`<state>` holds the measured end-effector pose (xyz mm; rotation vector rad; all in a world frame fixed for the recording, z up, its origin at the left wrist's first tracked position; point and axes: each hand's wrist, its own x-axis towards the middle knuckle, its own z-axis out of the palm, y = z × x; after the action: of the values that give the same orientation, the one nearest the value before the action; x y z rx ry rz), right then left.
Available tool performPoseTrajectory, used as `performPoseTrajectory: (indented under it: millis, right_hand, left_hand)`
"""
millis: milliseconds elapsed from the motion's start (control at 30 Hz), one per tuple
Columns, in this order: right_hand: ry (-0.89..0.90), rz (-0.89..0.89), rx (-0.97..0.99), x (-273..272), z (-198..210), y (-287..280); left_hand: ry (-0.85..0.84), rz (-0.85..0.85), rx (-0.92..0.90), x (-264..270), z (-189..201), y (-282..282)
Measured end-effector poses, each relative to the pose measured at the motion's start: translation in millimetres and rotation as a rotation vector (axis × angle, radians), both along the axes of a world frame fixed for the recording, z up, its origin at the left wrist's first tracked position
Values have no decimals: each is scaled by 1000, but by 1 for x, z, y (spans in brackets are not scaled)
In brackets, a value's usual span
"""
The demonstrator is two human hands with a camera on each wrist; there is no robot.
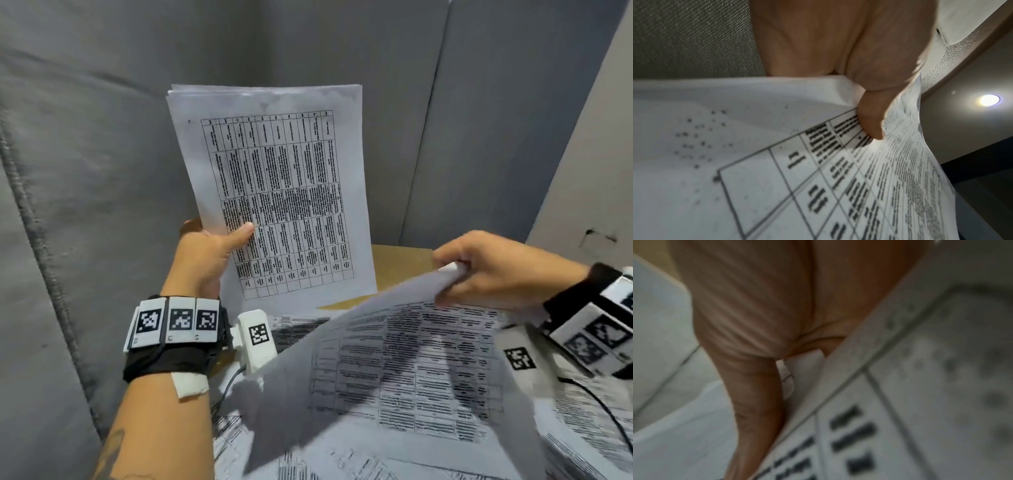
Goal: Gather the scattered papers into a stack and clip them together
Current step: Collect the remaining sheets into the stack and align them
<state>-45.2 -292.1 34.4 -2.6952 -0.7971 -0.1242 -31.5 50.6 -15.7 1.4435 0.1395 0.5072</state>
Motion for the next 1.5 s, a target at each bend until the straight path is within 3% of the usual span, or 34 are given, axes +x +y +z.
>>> performPoseTrajectory:
  millis: [100,233,400,500,667,833,967,1133,1200,1367,1500]
  right_hand:
    - [78,-87,413,7,4,-42]
    - [183,-164,935,23,-26,-69]
    - [335,-191,1426,26,-60,-56]
    - [439,-177,1614,28,-81,-41]
    - [467,-201,1660,33,-111,-8]
    - [450,-181,1573,33,-131,-3]
    - [297,-234,1541,31,-137,0]
    - [170,-242,1669,31,-133,0]
    - [150,-234,1676,31,-132,-2]
    - [65,-241,1563,34,-132,-12]
    - [35,-196,1465,32,-127,-28]
  left_hand:
    - [46,13,50,-8,5,-10]
    - [66,-99,101,-1,1,-17]
    - [23,-219,177,17,-13,-19]
    - [-6,-275,207,18,-11,-30]
    - [31,-406,21,15,-10,-54]
    - [65,-489,106,17,-15,-72]
    - [65,-497,110,23,-21,-82]
    - [5,-605,-217,23,-22,-89]
    - [-30,-621,-162,23,-23,-92]
    - [-49,-470,45,29,-29,-92]
    - [-132,-468,63,28,-32,-101]
